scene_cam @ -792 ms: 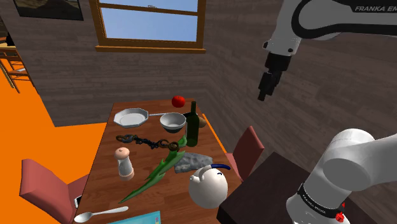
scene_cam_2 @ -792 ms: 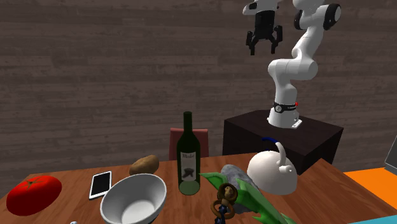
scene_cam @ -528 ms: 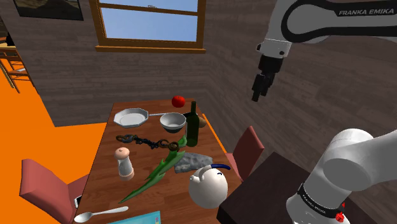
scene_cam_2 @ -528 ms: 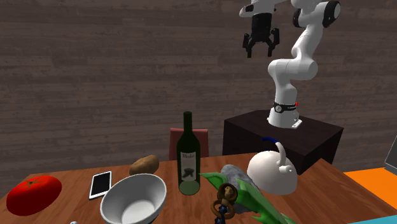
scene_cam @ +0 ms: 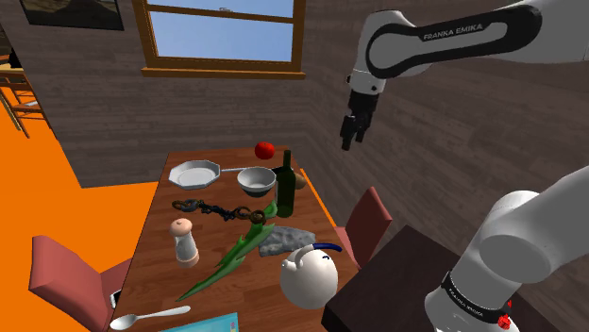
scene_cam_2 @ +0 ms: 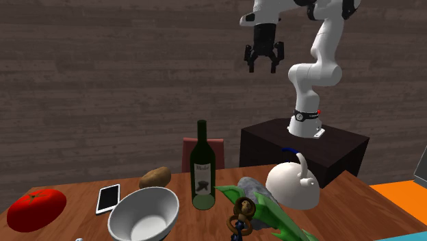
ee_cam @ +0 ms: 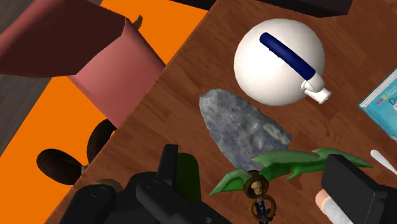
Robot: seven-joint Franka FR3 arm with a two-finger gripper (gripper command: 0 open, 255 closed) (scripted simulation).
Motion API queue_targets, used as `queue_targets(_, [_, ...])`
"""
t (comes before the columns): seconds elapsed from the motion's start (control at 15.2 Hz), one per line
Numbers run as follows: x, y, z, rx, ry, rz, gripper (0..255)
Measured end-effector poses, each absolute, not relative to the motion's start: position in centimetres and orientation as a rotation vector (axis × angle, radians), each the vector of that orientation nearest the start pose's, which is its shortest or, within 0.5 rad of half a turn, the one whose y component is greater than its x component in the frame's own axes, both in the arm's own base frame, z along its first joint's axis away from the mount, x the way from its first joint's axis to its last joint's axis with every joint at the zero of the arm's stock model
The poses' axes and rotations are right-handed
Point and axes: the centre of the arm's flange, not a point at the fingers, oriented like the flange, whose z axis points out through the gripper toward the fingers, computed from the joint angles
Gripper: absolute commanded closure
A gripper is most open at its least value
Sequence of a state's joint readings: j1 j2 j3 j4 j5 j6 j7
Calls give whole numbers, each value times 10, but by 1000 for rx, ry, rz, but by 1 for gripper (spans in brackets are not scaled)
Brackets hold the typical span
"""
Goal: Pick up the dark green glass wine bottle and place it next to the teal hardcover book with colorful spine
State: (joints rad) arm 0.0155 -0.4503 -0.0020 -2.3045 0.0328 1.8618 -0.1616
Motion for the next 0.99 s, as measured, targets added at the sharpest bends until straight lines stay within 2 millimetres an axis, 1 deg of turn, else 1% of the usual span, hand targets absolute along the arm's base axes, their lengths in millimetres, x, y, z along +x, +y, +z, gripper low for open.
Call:
queue_targets(0.2, [453, 11, 503, -3109, -277, -16, 0])
queue_targets(0.26, [466, 9, 496, -3113, -284, -16, 0])
queue_targets(0.99, [596, 28, 433, -3148, -358, -18, 0])
